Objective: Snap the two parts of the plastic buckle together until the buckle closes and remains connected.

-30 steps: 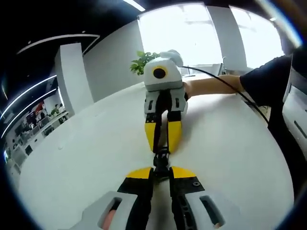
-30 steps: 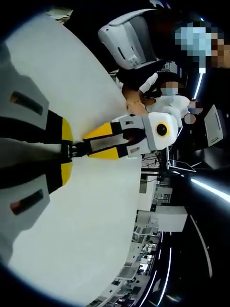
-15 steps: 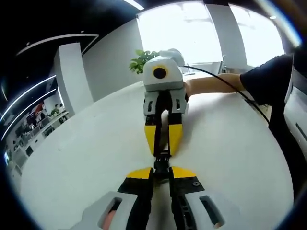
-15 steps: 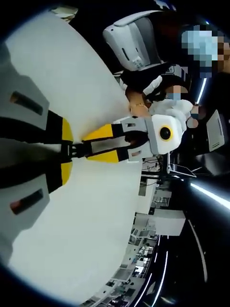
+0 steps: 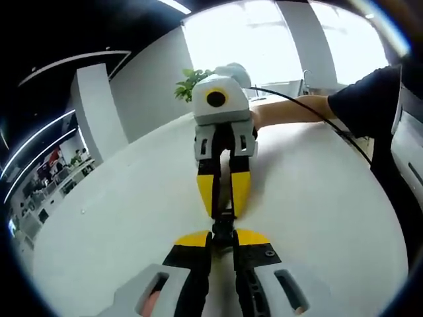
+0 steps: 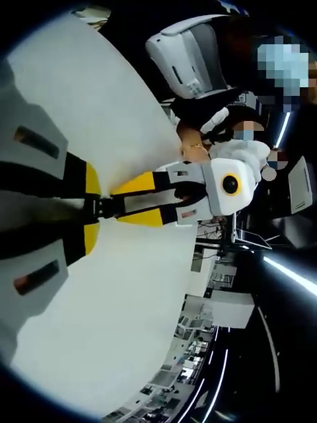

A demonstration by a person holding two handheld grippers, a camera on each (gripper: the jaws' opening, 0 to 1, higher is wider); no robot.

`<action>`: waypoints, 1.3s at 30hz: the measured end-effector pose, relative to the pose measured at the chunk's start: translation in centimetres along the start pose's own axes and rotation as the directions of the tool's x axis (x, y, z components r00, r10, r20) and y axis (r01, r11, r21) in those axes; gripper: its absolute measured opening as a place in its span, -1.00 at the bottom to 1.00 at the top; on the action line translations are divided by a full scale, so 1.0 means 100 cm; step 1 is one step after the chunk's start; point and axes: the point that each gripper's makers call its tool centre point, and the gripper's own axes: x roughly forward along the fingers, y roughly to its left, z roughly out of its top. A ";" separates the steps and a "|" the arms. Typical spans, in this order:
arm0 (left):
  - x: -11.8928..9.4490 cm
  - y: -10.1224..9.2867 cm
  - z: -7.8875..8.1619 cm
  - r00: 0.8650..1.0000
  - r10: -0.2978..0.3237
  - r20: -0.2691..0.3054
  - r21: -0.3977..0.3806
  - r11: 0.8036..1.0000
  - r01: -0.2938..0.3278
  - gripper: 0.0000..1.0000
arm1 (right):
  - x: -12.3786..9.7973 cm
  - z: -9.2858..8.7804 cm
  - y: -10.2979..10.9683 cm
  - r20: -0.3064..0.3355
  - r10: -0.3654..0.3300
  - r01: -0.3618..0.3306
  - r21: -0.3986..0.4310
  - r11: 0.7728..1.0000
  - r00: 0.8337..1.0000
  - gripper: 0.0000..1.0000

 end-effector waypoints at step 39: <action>0.003 0.001 0.007 1.000 -0.015 0.010 0.083 0.996 0.014 -0.85 | 0.005 0.008 0.016 0.017 0.054 -0.054 -0.008 0.999 0.998 -0.79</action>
